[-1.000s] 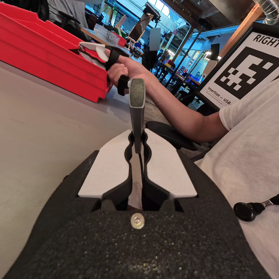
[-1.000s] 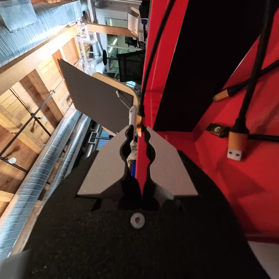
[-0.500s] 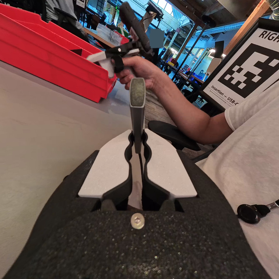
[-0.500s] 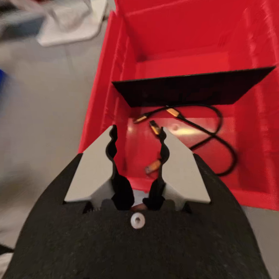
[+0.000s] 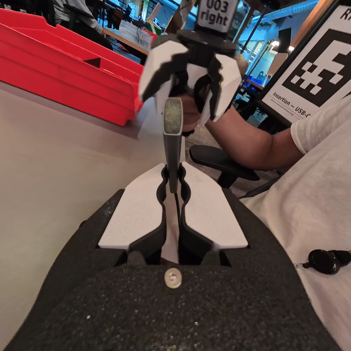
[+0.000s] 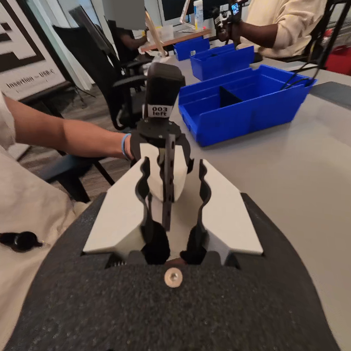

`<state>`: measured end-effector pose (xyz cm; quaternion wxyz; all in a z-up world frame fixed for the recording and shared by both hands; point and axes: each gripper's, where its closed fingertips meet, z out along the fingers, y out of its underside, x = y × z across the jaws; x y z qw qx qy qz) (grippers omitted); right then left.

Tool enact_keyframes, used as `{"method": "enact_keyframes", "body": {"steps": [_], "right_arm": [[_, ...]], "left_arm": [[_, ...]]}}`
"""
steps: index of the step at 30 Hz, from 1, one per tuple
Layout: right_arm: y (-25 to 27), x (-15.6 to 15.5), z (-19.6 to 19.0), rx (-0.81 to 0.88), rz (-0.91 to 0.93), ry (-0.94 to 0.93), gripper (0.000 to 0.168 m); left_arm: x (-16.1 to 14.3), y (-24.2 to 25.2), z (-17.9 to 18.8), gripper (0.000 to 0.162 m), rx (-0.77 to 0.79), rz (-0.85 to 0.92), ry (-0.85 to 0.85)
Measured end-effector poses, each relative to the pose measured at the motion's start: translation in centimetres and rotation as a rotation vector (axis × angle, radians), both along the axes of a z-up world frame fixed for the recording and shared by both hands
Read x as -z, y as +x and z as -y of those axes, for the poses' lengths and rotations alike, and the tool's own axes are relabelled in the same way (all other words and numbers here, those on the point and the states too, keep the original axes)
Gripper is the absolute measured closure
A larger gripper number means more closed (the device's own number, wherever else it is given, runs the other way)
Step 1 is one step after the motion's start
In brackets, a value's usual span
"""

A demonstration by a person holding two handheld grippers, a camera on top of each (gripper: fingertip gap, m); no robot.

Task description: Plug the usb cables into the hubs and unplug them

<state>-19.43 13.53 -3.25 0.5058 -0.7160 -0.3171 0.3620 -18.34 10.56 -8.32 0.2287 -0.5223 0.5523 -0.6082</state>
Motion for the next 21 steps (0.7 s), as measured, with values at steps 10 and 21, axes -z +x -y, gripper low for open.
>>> {"method": "enact_keyframes", "body": {"steps": [10, 21], "right_arm": [[-0.2, 0.2, -0.4, -0.064, -0.050, 0.004, 0.161], [22.1, -15.0, -4.0, 0.601, 0.561, 0.401, 0.161]], "left_arm": [[-0.2, -0.2, -1.5, 0.126, -0.115, -0.003, 0.058], [-2.2, -0.9, -4.2, 0.127, -0.208, 0.096, -0.008]]}}
